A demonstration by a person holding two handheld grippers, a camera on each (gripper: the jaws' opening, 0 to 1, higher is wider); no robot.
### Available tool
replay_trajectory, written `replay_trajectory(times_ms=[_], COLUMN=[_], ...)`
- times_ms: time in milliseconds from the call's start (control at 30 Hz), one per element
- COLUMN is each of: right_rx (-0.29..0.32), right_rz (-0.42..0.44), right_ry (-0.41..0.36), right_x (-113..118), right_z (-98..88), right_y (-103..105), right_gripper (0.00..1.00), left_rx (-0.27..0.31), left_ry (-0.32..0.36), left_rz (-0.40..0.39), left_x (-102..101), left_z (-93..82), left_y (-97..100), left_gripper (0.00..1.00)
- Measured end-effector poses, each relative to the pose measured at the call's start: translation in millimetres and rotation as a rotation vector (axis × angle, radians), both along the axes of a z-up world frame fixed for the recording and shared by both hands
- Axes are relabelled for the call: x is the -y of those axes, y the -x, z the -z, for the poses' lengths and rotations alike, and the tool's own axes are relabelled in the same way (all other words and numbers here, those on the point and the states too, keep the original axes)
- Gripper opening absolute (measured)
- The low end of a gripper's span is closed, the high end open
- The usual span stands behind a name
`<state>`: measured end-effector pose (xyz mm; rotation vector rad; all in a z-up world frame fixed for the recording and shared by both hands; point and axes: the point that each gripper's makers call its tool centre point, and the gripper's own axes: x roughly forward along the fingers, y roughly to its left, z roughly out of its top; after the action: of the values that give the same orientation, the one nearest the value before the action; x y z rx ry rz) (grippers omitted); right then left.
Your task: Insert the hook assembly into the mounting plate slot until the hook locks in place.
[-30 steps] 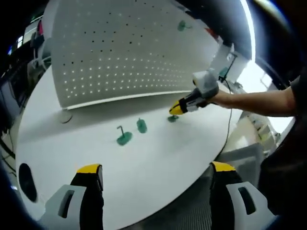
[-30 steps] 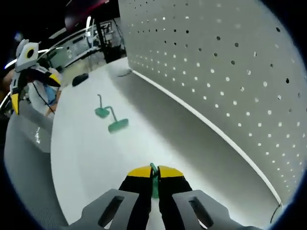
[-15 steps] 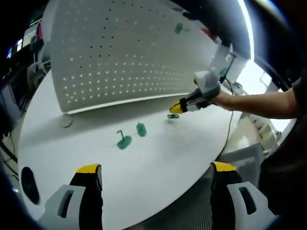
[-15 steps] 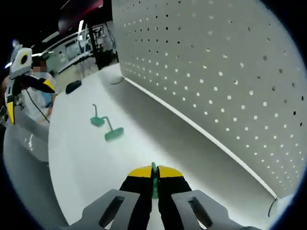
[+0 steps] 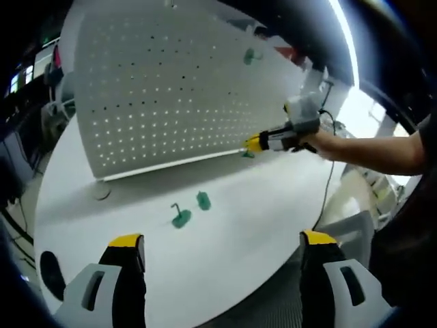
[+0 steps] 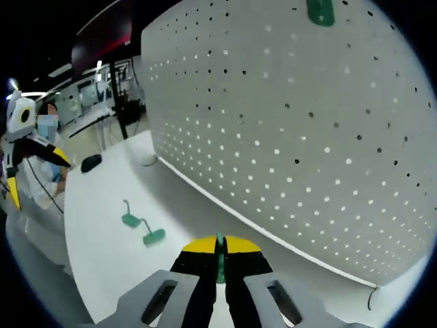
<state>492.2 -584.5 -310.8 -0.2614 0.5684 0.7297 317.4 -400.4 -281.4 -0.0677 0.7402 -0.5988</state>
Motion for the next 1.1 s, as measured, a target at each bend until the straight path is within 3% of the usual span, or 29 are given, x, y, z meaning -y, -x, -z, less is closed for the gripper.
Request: replay_trajectory(times_ms=[267, 400, 533, 633, 867, 1000, 1100], right_rx=[0.030, 0.069, 0.123, 0.109, 0.100, 0.123, 0.086], right_rz=[0.055, 0.054, 0.057, 0.089, 0.137, 0.131, 0.169], right_ry=[-0.106, -0.168, -0.234, -0.347, -0.548, -0.579, -0.664], right_x=[-7.6, -19.6, -31.6, -41.0, -58.9, -68.2, -75.1], right_z=[-39.5, -62.0, -87.0, -102.1, -128.3, -137.0, -135.8], right_y=[9.0, 17.6, 33.1, 48.5, 78.2, 92.1, 102.2], right_gripper=[0.00, 0.00, 0.00, 0.00, 0.00, 0.00, 0.00], left_rx=[0.018, 0.049, 0.062, 0.063, 0.091, 0.068, 0.058], left_ry=[0.009, 0.033, 0.121, 0.171, 0.189, 0.225, 0.246], left_rz=[0.000, 0.012, -0.005, -0.008, 0.001, 0.007, 0.005], left_x=[4.3, 14.6, 28.6, 36.2, 49.3, 55.2, 58.0], left_z=[-10.9, -24.3, -41.8, -54.0, -67.4, -67.5, -68.0], left_y=[-4.7, -12.7, -25.2, -30.3, -39.8, -38.7, -38.8], left_gripper=[0.95, 0.89, 0.87, 0.84, 0.75, 0.64, 0.57])
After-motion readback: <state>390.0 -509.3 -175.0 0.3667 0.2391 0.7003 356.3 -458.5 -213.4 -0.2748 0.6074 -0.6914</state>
